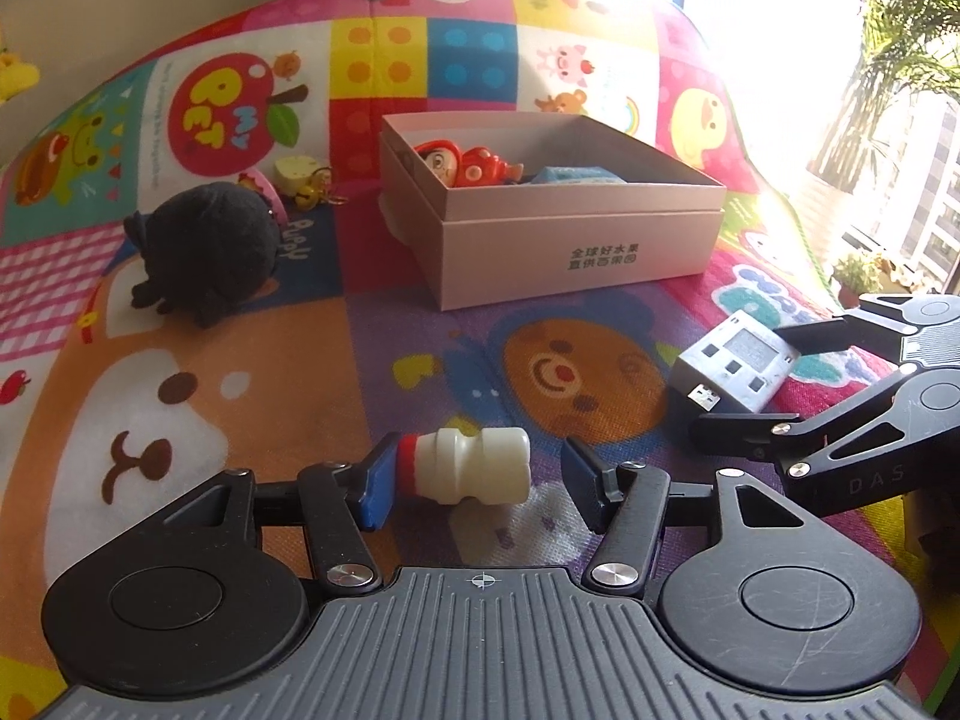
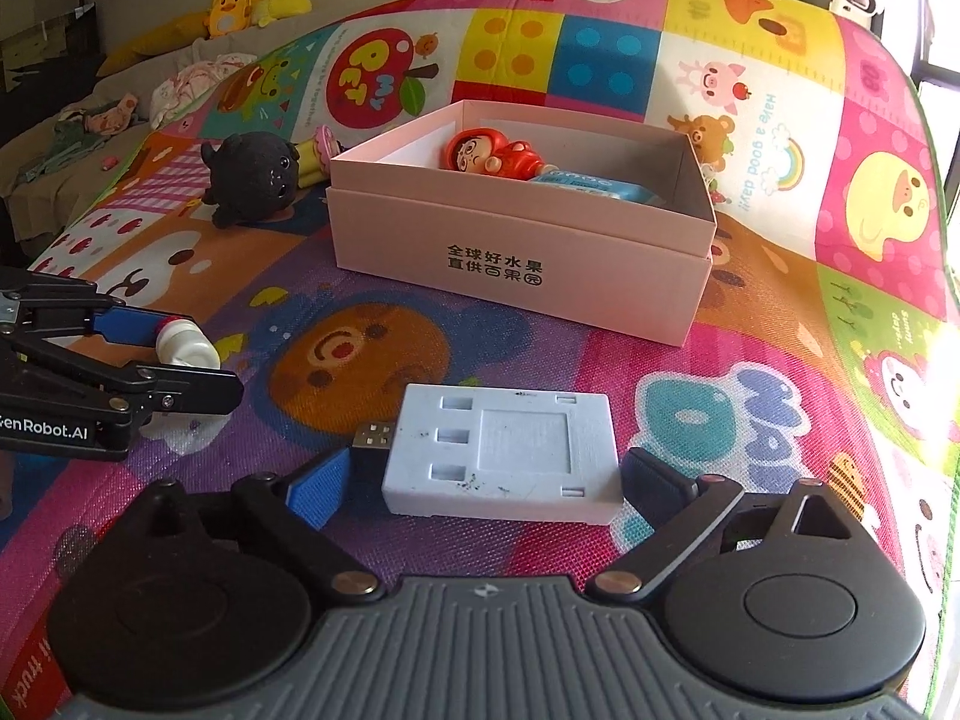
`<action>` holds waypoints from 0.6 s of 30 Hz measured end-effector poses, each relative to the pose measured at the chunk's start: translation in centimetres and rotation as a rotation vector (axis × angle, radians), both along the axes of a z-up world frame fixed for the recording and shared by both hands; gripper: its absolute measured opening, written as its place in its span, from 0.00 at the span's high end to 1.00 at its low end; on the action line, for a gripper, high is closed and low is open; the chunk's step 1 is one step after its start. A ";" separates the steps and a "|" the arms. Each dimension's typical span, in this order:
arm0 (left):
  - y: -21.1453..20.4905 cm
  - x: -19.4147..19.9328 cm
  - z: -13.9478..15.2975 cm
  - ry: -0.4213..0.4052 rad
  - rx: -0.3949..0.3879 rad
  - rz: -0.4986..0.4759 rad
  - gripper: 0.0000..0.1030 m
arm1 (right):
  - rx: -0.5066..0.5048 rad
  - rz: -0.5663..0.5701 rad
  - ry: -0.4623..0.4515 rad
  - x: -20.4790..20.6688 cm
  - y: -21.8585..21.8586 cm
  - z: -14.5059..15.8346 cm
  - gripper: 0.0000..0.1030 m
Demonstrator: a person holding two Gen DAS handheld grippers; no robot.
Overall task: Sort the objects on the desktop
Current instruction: 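Close the right tool on the white hub while the left tool holds the bottle, then carry the hub and bottle over the pink box and open both tools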
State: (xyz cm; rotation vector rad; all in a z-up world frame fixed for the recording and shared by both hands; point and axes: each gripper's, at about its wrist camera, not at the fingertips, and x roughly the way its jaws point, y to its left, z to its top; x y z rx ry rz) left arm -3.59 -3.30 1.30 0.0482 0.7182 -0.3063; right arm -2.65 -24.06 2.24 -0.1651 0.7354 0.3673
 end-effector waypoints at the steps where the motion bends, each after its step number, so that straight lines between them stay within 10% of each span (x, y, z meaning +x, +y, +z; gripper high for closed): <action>1: 0.0 0.0 0.0 0.000 -0.001 0.000 0.39 | -0.001 0.006 0.001 -0.1 0.0 0.0 0.06; 8: 0.0 -0.1 0.0 -0.001 -0.002 0.002 0.39 | 0.015 0.031 -0.009 -0.5 -0.4 0.2 0.24; 18: -0.2 -0.2 0.1 -0.009 0.026 0.007 0.43 | 0.024 0.013 0.000 0.2 0.2 0.1 0.16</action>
